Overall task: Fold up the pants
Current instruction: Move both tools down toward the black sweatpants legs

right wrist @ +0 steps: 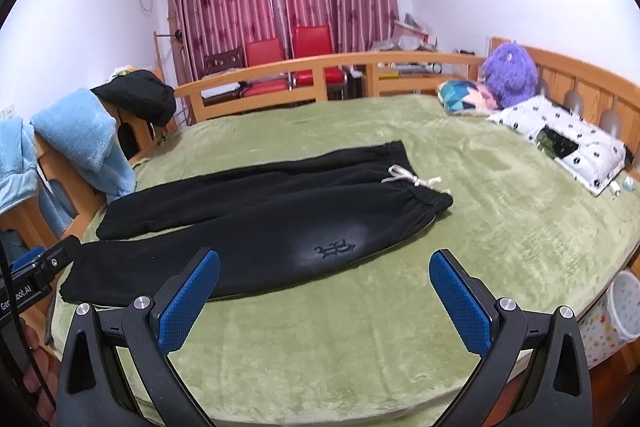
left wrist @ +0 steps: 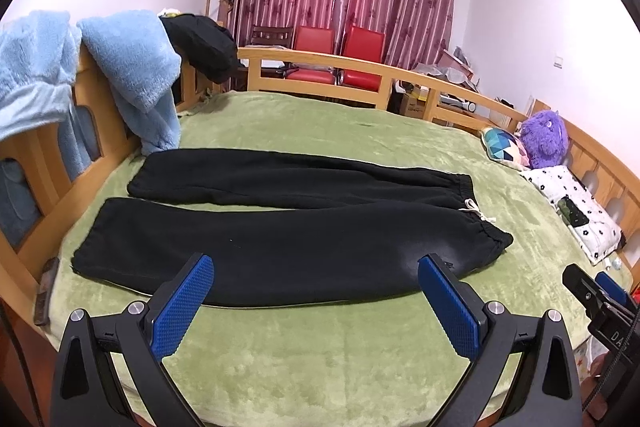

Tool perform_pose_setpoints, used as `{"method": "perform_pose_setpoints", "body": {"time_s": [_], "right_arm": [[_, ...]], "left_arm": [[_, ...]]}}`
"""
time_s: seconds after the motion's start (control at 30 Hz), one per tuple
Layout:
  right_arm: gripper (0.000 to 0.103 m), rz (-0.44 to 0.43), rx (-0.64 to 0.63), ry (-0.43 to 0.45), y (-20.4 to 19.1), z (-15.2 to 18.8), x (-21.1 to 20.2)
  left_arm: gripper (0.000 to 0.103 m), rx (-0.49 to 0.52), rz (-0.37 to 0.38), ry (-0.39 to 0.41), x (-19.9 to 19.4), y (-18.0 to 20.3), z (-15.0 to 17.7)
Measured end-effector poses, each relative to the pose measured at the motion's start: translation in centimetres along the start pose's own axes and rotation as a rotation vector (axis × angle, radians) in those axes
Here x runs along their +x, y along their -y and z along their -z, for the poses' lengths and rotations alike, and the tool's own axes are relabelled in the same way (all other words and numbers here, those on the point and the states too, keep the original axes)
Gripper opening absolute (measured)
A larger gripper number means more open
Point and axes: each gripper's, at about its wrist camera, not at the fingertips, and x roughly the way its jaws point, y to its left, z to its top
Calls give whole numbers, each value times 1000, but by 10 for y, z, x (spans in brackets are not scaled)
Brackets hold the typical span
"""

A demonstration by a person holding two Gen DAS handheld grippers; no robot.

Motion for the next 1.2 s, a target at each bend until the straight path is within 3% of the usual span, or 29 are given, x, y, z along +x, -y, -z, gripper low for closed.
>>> {"method": "perform_pose_setpoints", "body": {"time_s": [0.2,0.6,0.7,0.8,0.93,1.1,1.2], "right_arm": [[103,-77,-28,53,3,4,23],[103,-85,-133,-43,-19,28,100],[97,-90,-118,-73,-21,34,118],[84,-74,-130,-127,-23,42,141],[82,-7,-147,-161,-22,52,166],[69,-47,-105,-251,-9,53,187],[69,-34,-91,-264,-3,51,199]], "left_arm": [[103,-24,-15,-34,30,-11,4],[102,-39,-60,-114,89,-56,27],[97,-35,-76,-163,107,-70,34],[95,-64,-72,-198,122,-87,43],[94,-89,-81,-235,141,-108,53],[87,-112,-116,-294,167,-129,65],[85,-146,-122,-333,183,-139,74]]}}
